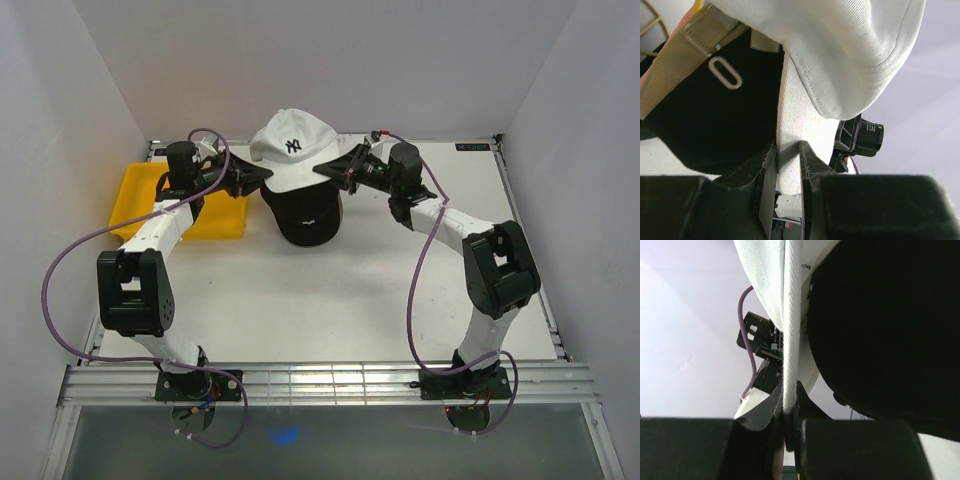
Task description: Stack the hats
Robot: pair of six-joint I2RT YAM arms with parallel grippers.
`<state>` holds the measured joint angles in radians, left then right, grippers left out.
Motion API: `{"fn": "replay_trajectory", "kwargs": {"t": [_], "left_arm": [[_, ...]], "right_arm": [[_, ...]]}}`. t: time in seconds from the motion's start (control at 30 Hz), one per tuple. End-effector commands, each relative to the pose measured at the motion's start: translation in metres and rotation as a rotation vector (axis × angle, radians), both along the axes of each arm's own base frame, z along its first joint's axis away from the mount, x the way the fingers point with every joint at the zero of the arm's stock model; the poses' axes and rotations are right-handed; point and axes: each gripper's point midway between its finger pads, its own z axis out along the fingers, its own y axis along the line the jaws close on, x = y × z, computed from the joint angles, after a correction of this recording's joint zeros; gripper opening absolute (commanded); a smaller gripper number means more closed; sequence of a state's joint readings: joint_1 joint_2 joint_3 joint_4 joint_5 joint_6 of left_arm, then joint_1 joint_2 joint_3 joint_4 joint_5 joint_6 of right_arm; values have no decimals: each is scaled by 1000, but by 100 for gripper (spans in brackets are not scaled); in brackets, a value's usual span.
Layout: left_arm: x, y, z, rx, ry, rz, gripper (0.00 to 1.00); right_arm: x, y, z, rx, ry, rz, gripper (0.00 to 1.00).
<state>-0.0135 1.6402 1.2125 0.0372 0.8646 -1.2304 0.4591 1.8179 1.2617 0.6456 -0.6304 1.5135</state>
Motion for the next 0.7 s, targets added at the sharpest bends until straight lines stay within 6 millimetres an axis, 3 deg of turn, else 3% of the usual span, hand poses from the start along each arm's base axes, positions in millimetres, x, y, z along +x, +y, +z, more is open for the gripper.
{"fn": "replay_trajectory", "kwargs": {"t": [0.0,0.23,0.37,0.67], "left_arm": [[-2,10,37,8,-147,61,0],[-19,9,32,33,-179,47,0],[-26,10,26,55,-195,39,0],[-39,11,-4,96,-178,29,0]], "right_arm": [[-50,2,19,11,-119,150,8],[-66,-7,1,-11,-122,139,8],[-77,-13,-19,-21,-100,138,8],[-90,-20,-55,-33,-64,133,8]]}}
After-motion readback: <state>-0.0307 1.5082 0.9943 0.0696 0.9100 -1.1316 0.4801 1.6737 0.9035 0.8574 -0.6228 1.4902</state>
